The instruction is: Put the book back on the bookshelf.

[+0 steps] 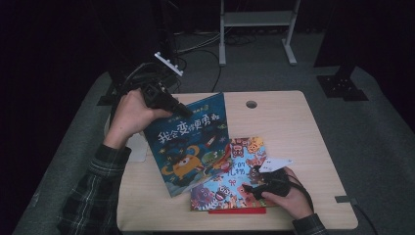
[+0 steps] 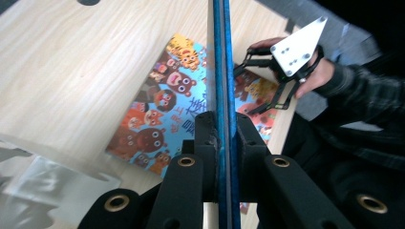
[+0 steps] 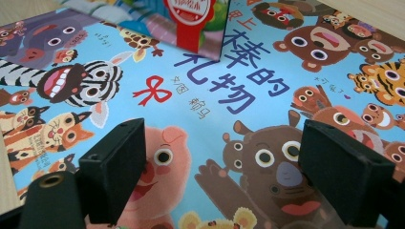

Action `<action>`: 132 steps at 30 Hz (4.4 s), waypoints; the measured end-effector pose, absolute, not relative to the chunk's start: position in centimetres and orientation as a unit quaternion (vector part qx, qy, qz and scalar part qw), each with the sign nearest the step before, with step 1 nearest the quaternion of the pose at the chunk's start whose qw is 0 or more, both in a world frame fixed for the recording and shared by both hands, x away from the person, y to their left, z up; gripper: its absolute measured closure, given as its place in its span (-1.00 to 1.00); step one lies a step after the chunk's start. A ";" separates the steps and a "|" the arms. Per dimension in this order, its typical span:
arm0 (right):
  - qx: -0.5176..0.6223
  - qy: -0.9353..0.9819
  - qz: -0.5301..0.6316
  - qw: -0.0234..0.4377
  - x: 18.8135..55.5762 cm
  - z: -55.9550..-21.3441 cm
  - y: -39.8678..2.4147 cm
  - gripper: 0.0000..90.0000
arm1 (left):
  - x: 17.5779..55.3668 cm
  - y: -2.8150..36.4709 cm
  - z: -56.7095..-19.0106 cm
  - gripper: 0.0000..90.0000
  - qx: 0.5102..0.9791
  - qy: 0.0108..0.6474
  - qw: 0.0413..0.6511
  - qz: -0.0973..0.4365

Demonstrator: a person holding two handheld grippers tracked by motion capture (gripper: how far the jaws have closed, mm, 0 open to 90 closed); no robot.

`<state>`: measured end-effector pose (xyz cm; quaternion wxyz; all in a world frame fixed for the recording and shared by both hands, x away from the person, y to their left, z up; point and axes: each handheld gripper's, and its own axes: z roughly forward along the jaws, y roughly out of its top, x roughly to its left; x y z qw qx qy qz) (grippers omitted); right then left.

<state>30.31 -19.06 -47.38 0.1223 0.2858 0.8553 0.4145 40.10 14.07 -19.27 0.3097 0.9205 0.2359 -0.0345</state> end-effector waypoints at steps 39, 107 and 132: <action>0.292 0.853 0.414 0.124 30.4 -47.4 -19.2 -0.66 | 34.2 29.0 -15.6 0.83 0.889 0.328 0.317 0.045; 0.299 0.849 0.415 0.131 30.5 -47.1 -20.0 -0.65 | 43.3 37.2 -21.3 0.80 0.799 0.521 0.267 0.138; 0.294 0.852 0.412 0.136 30.5 -47.2 -19.9 -0.66 | 41.0 37.8 -17.8 0.28 0.789 0.494 0.310 0.194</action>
